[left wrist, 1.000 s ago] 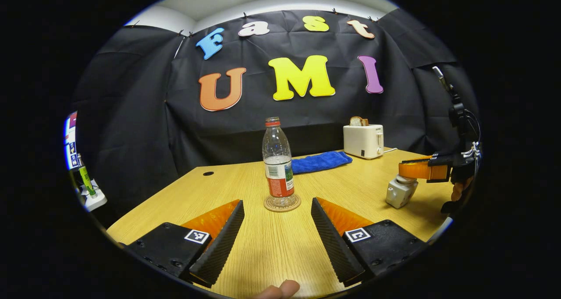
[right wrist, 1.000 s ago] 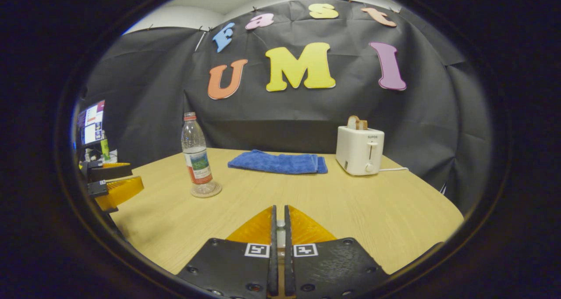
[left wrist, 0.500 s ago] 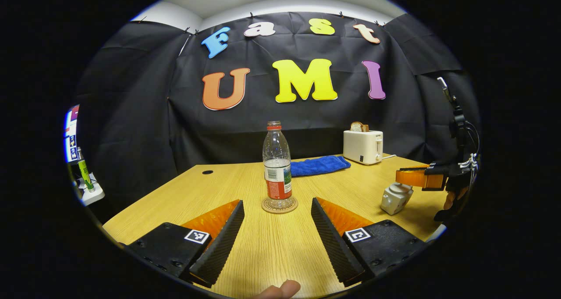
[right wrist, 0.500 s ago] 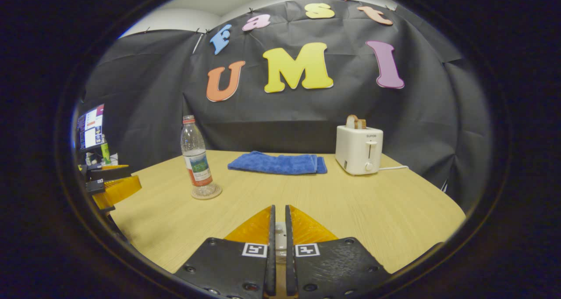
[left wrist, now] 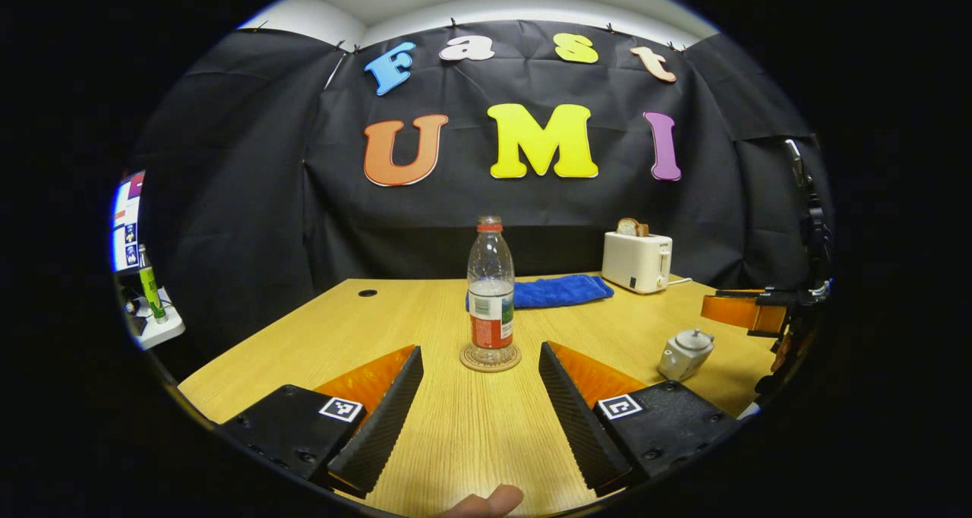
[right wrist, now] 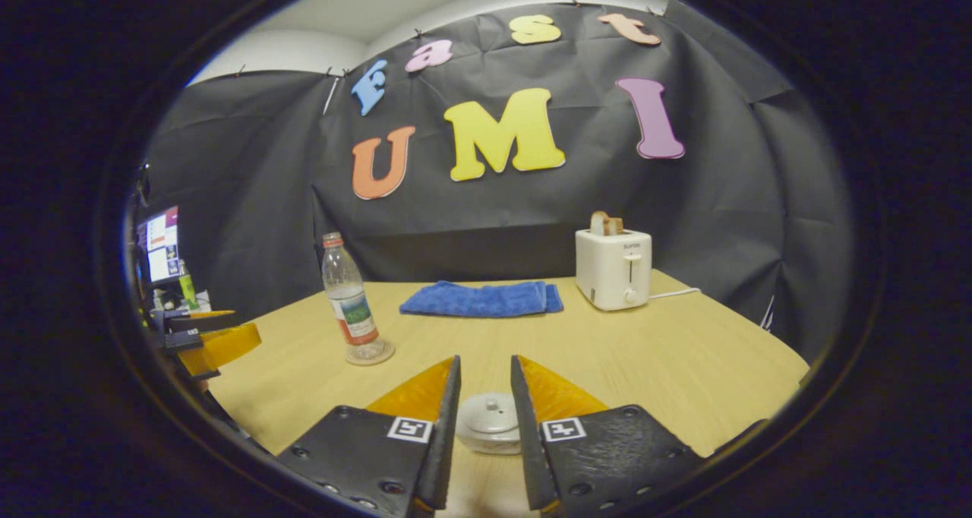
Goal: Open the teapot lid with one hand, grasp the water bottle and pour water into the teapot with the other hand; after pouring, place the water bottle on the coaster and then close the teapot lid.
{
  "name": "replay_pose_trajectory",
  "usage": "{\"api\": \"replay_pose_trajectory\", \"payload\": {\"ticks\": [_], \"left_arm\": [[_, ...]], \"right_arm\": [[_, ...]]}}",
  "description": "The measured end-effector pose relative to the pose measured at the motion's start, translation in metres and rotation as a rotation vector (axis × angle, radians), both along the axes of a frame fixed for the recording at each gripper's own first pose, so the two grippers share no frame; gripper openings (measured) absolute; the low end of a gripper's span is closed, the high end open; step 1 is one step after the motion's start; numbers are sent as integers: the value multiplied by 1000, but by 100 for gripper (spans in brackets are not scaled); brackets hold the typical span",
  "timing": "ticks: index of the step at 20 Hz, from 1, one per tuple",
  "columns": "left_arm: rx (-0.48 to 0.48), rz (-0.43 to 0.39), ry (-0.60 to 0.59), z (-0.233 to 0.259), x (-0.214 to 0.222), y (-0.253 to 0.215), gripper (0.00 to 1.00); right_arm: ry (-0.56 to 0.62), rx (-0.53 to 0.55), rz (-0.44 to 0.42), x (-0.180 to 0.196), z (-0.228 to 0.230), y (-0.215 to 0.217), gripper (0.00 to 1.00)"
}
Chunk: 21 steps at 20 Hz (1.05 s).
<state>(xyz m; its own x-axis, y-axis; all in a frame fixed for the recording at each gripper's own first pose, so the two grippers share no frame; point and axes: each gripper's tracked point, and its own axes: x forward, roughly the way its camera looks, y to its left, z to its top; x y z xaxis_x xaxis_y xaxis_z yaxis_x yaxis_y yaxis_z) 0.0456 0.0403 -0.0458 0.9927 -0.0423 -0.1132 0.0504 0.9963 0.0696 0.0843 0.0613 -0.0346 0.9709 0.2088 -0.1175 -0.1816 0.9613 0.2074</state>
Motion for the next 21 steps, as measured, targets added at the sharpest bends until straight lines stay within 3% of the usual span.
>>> {"api": "replay_pose_trajectory", "payload": {"ticks": [6,10,15,21], "left_arm": [[18,9,-1,26,-21,-13,96],[6,25,13,33,-31,-24,96],[15,15,-12,42,-38,-38,96],[21,31,-22,46,-40,-35,96]], "right_arm": [[-37,-40,-22,-35,26,-19,86],[-58,-54,-74,-61,37,-39,93],[-78,-66,-128,-79,46,-62,94],[-69,-103,-116,-82,33,-55,92]]}}
